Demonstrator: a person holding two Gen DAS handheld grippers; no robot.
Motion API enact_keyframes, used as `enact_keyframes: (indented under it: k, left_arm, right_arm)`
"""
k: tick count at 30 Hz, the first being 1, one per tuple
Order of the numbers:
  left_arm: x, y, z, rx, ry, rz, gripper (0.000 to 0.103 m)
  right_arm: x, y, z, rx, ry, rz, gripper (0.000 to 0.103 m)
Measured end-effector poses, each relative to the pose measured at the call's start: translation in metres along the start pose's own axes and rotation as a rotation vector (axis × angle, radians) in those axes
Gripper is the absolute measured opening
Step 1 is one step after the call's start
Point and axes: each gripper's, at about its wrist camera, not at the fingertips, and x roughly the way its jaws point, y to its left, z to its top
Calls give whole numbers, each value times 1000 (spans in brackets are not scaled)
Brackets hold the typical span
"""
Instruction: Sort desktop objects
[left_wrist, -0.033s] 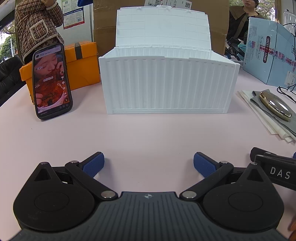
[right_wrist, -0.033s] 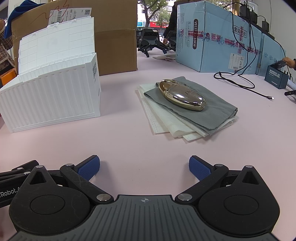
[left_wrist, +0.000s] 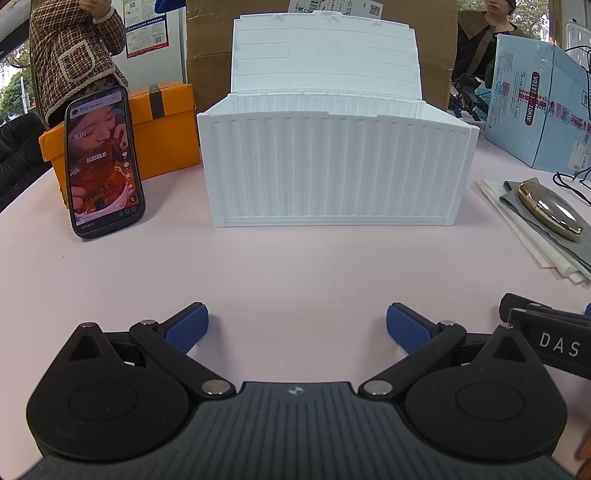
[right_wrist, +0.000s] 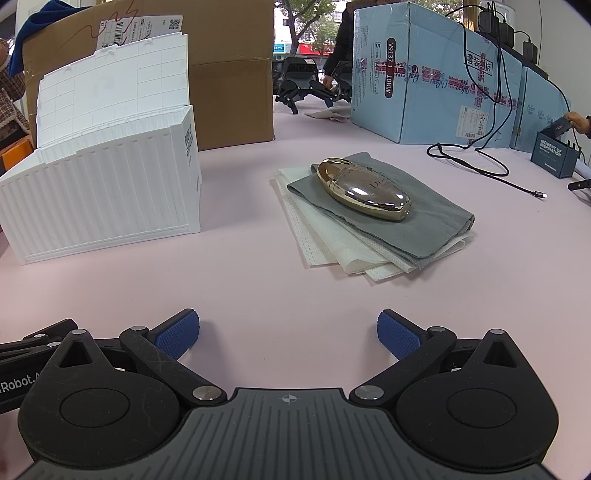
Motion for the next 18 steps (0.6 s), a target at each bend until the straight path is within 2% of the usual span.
enact_keyframes:
  k: [18]
  left_arm:
    - [1,-3,0,12,-1,10,103]
  right_arm:
    - [-1,0,0,-2,2,-2,103]
